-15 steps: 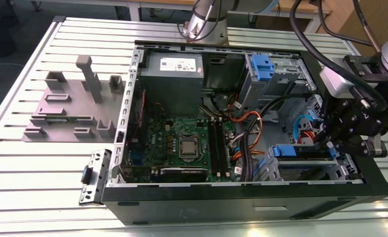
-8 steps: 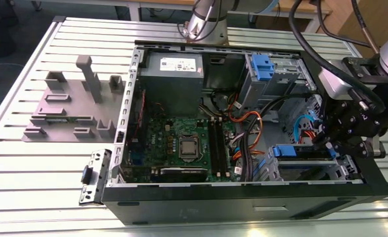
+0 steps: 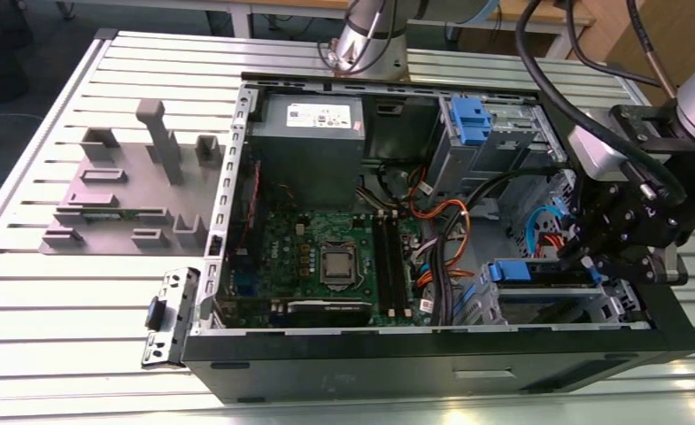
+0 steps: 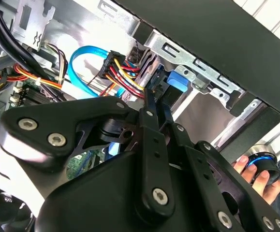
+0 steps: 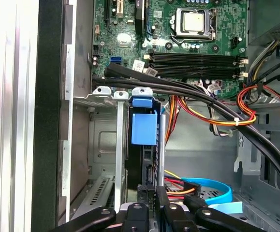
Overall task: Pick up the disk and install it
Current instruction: 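Insert the first disk wire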
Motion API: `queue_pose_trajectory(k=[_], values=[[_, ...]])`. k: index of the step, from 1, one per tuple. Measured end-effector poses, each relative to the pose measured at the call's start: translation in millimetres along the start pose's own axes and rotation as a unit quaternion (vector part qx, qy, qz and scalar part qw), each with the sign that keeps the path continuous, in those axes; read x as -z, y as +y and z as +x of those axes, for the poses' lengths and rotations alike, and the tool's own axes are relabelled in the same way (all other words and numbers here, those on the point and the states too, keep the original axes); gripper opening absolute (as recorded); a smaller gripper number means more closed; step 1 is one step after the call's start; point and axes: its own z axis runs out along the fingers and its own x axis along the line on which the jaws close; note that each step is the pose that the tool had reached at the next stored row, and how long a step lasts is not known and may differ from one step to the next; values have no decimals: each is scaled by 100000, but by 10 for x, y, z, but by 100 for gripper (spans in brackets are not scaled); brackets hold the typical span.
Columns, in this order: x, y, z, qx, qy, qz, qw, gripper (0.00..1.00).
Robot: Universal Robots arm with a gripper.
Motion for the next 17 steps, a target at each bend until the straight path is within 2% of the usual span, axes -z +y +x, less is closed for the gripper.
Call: queue_pose_trajectory(k=[7,17], values=[[-37,0,1,1,22,-2,100000,18],[-48,-1,2,0,-43,2,100000,20]])
